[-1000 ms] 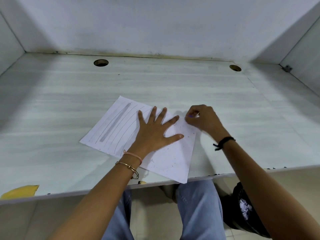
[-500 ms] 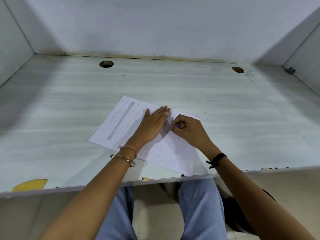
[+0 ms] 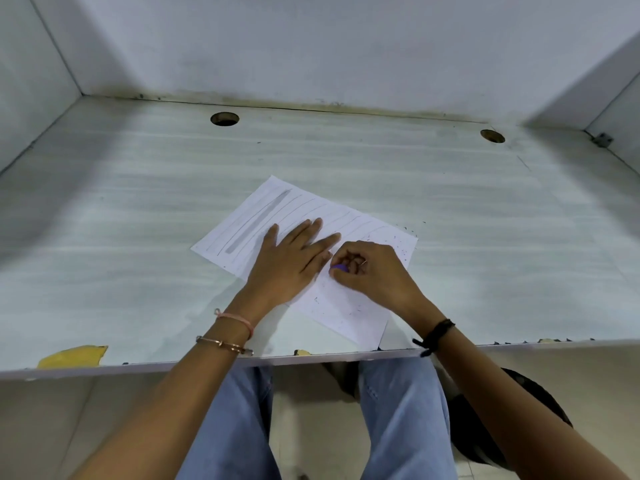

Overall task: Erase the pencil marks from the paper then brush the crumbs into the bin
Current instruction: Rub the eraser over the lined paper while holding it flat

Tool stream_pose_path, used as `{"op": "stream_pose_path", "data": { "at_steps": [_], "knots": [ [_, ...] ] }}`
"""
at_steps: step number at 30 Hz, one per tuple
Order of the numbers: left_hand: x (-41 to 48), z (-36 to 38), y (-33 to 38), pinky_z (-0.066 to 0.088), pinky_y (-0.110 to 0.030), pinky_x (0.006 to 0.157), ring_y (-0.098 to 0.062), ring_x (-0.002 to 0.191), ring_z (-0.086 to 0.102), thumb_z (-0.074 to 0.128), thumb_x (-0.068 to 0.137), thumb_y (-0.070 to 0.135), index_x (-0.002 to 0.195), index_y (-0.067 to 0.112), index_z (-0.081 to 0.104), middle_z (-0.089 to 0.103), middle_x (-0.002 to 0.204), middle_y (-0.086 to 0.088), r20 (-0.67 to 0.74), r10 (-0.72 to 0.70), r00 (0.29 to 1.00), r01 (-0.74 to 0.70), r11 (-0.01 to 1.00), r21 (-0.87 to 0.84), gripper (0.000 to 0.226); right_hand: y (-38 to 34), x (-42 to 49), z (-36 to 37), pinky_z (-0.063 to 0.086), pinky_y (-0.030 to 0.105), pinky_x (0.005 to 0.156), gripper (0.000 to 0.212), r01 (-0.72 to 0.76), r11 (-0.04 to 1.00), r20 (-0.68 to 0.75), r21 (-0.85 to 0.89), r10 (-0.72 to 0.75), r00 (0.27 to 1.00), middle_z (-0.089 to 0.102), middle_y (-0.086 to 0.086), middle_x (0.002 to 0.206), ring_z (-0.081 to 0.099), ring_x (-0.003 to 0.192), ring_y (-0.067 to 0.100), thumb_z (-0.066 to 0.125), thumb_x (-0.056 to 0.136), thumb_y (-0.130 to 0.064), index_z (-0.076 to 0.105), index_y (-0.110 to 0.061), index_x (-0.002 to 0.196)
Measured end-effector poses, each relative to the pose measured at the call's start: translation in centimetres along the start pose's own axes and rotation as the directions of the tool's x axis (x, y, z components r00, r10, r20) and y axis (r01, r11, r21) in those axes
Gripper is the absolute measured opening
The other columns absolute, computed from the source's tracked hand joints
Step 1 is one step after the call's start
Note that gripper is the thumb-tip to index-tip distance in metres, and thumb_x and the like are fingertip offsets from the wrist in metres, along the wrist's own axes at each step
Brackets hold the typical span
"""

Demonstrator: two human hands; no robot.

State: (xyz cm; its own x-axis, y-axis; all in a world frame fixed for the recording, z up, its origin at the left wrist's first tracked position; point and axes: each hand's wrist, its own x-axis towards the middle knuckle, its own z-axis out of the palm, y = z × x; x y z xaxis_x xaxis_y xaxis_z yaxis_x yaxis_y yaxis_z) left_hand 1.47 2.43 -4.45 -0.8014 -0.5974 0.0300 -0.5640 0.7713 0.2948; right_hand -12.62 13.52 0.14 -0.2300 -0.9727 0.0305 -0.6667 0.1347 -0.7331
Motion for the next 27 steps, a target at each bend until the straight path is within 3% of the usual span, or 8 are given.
{"op": "stream_pose_path", "data": {
  "at_steps": [5,8,11,13,16,21,25,27],
  "knots": [
    [0.0,-0.2,-0.3,0.003,-0.047,0.116,-0.008,0.148,0.005,0.0,0.098,0.053,0.149,0.051,0.013,0.005,0.162,0.013,-0.04,0.013,0.999,-0.012,0.999,0.035,0.052,-0.1,0.2,1.0,0.044,0.018,0.063,0.003,-0.002,0.998,-0.114,-0.061,-0.005,0.993,0.068,0.003,0.074,0.054,0.063,0.013,0.071,0.079,-0.013,0.071,-0.013,0.082],
    [0.0,-0.1,-0.2,-0.007,-0.06,0.115,-0.007,0.148,-0.011,0.007,0.103,0.047,0.149,0.051,0.0,-0.009,0.162,0.014,0.014,0.007,1.0,-0.008,0.998,0.06,0.047,-1.5,-1.3,2.3,0.038,0.012,0.06,0.006,0.104,0.993,-0.022,-0.058,-0.106,0.994,0.062,-0.012,0.07,0.05,0.063,0.006,0.072,0.076,-0.01,0.071,-0.015,0.08],
    [0.1,-0.1,-0.4,-0.008,-0.065,0.113,-0.007,0.148,-0.015,0.001,0.099,0.05,0.15,0.05,-0.004,-0.013,0.161,0.013,0.034,0.022,0.999,-0.025,0.998,0.065,0.051,-2.1,-1.6,2.2,0.035,0.01,0.061,0.005,0.162,0.985,0.092,-0.067,-0.156,0.983,0.057,-0.018,0.068,0.05,0.065,0.0,0.073,0.076,-0.01,0.071,-0.014,0.079],
    [0.2,0.1,-0.5,-0.003,-0.065,0.113,-0.01,0.148,-0.014,0.002,0.099,0.05,0.151,0.045,-0.008,-0.015,0.161,0.011,0.046,0.038,0.998,-0.044,0.988,0.146,0.053,-1.4,-0.4,1.5,0.033,0.011,0.061,0.005,0.148,0.982,0.029,-0.121,-0.145,0.989,0.06,-0.013,0.07,0.051,0.067,-0.004,0.073,0.077,-0.013,0.072,-0.014,0.082],
    [0.3,0.1,-0.5,-0.003,-0.063,0.114,-0.006,0.148,-0.011,0.009,0.104,0.041,0.154,0.038,-0.005,-0.012,0.162,0.012,0.01,0.012,1.0,-0.014,0.992,0.122,0.052,-1.3,0.3,1.3,0.031,0.01,0.061,0.002,0.096,0.985,-0.088,-0.145,-0.109,0.99,0.063,-0.006,0.071,0.051,0.069,-0.006,0.072,0.078,-0.013,0.071,-0.012,0.08],
    [0.1,0.1,-0.5,-0.006,-0.059,0.115,-0.001,0.147,-0.009,0.009,0.105,0.04,0.155,0.034,-0.001,-0.008,0.161,0.016,-0.02,0.013,1.0,-0.012,0.999,0.036,0.051,-3.0,-2.1,2.3,0.036,0.009,0.063,0.002,0.168,0.979,0.136,-0.113,-0.153,0.979,0.059,-0.014,0.069,0.053,0.067,-0.003,0.073,0.077,-0.014,0.072,-0.013,0.079],
    [0.3,0.1,-0.4,-0.003,-0.06,0.116,-0.002,0.148,-0.007,0.008,0.104,0.041,0.155,0.034,-0.001,-0.007,0.161,0.014,-0.007,-0.016,1.0,0.016,0.997,0.079,0.052,-1.0,1.0,0.6,0.038,0.02,0.067,0.003,0.076,0.981,-0.075,-0.18,-0.091,0.993,0.066,-0.007,0.073,0.056,0.068,0.004,0.073,0.076,-0.016,0.071,-0.015,0.078],
    [0.3,0.1,-0.4,-0.003,-0.059,0.116,-0.002,0.148,-0.005,0.002,0.102,0.044,0.155,0.034,0.001,-0.005,0.162,0.015,-0.035,-0.012,0.999,0.014,0.997,0.075,0.053,-1.2,0.5,1.2,0.041,0.023,0.067,0.003,0.079,0.981,-0.094,-0.179,-0.097,0.991,0.066,-0.004,0.073,0.056,0.068,0.007,0.072,0.075,-0.017,0.07,-0.016,0.076]
  ]
}}
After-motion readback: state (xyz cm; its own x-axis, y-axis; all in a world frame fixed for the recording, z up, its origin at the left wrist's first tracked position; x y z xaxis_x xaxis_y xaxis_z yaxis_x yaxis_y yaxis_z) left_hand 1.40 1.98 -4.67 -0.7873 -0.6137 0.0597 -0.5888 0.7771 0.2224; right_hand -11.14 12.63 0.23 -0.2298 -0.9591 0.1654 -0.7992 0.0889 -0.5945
